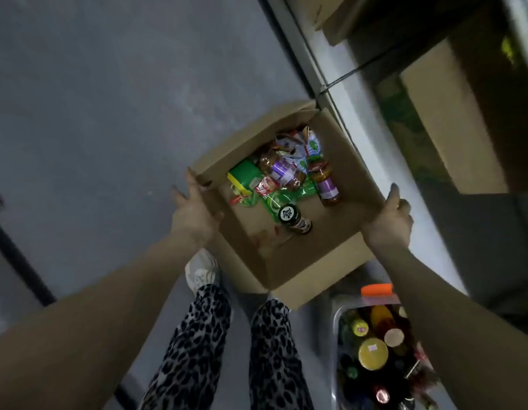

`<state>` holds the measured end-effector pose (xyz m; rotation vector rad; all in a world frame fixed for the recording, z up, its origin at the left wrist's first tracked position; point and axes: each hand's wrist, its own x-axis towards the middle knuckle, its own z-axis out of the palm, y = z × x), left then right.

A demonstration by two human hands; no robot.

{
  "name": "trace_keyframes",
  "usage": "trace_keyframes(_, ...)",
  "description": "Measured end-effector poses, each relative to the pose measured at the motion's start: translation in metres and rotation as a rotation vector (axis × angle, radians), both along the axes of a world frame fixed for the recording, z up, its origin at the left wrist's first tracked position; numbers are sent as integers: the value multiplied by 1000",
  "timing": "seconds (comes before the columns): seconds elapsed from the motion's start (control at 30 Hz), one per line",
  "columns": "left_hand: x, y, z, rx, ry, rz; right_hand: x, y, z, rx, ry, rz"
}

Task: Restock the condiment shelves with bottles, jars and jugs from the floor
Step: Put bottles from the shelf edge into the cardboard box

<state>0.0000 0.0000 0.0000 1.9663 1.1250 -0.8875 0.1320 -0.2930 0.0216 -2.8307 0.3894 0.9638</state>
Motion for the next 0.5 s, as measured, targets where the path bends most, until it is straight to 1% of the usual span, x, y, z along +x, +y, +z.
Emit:
trace_keyframes(0.07,7,8,-26,104,-19,39,14,-3,-25,-84,-18,-64)
trace_keyframes(0.1,9,13,-35,139,-17,24,21,-5,-34,-106,7,-104)
trace_keyframes(0.13,13,17,-45,153,-23,-8,26,-6,-41,-115,47,-148)
trace_keyframes(0.2,11,21,-62,163,-55,-110,24,-13,-57,-123,67,-166)
trace_keyframes(0.27,7,26,-75,179,-115,-144,18,-17,-68,-141,18,-158)
trace_keyframes(0.33,8,29,-77,158,-159,-110,15,-19,-73,-131,-41,-164)
trace_keyframes(0.4,14,29,-81,111,-193,-33,14,-18,-78,-106,-75,-200)
trace_keyframes(0.5,18,32,-90,84,-196,40,13,-21,-84,-73,-42,-260)
